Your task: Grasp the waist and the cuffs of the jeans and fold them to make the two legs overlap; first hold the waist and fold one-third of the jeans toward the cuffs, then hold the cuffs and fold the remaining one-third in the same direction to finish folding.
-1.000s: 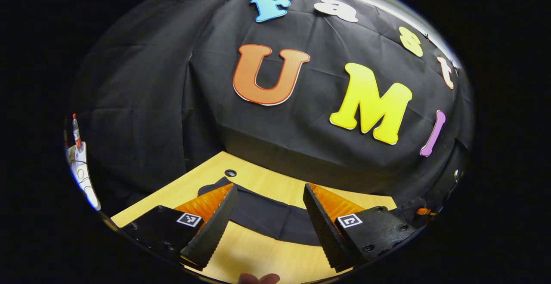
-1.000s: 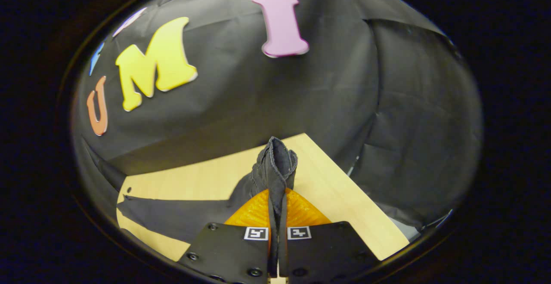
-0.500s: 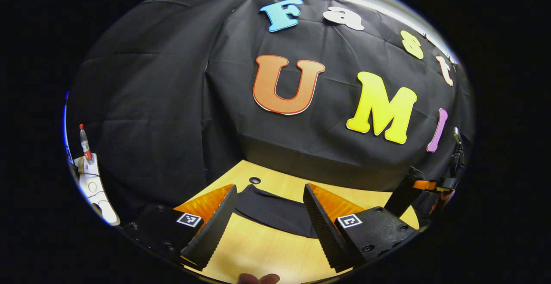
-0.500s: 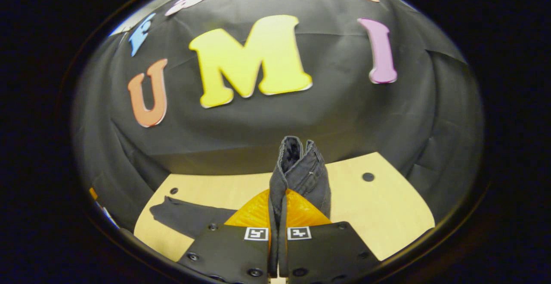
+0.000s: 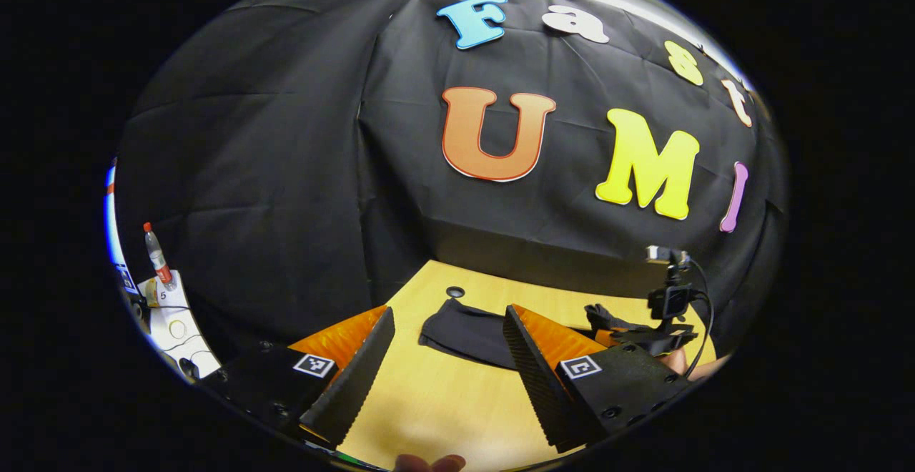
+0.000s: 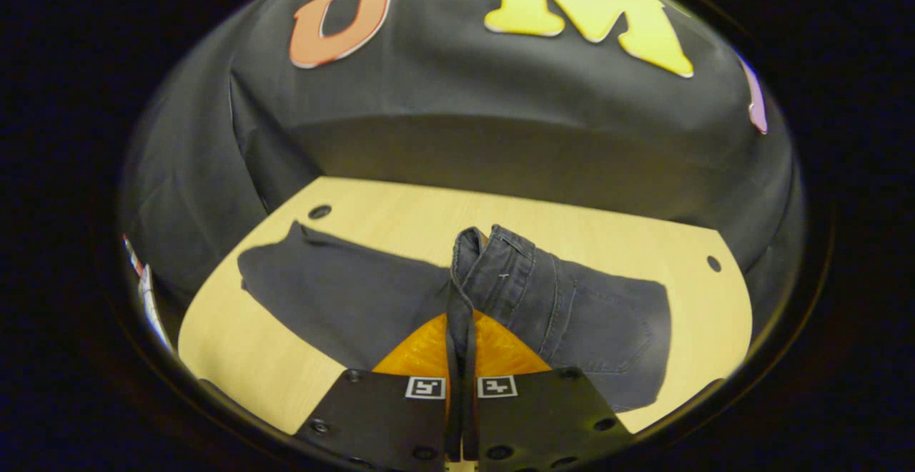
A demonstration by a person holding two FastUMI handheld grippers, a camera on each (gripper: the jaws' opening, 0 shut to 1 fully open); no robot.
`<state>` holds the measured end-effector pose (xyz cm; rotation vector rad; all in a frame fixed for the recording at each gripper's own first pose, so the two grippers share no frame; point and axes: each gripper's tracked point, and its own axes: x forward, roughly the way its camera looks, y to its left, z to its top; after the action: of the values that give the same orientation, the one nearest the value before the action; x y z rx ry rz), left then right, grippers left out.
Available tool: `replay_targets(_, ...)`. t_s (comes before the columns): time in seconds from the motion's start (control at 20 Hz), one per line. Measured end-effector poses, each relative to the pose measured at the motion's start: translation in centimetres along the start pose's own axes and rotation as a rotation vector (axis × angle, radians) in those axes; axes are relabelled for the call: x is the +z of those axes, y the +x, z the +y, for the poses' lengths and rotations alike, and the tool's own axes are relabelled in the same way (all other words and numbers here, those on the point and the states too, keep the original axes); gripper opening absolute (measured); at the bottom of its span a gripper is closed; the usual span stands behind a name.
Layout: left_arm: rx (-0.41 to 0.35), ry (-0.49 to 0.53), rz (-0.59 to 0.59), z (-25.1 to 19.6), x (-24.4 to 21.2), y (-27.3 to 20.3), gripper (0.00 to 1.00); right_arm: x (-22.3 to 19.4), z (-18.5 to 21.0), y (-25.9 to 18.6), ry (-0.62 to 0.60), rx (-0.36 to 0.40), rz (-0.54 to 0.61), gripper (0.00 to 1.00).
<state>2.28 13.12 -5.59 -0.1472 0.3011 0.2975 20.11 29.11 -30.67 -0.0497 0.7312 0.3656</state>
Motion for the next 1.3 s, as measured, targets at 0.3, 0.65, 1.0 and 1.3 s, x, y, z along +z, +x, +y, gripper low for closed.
replay_targets(0.3,0.005,-0.031,0.048,1.2,-2.2,0.6,0.99,-3.0,1.6,2.1,-0.092,-0.02,0.067,0.03)
replay_targets(0.65,0.013,-0.079,0.074,1.6,-3.6,1.8,0.99,-2.0,3.9,0.4,-0.151,0.136,0.027,0.4)
replay_targets(1.0,-0.063,-0.169,0.113,0.6,-5.8,4.2,0.99,2.2,1.1,-9.1,-0.12,0.191,-0.1,0.88)
replay_targets(1.3,-0.13,-0.284,0.112,-0.1,-7.1,8.8,0.99,4.5,-8.2,-20.3,-0.088,0.122,-0.171,0.91)
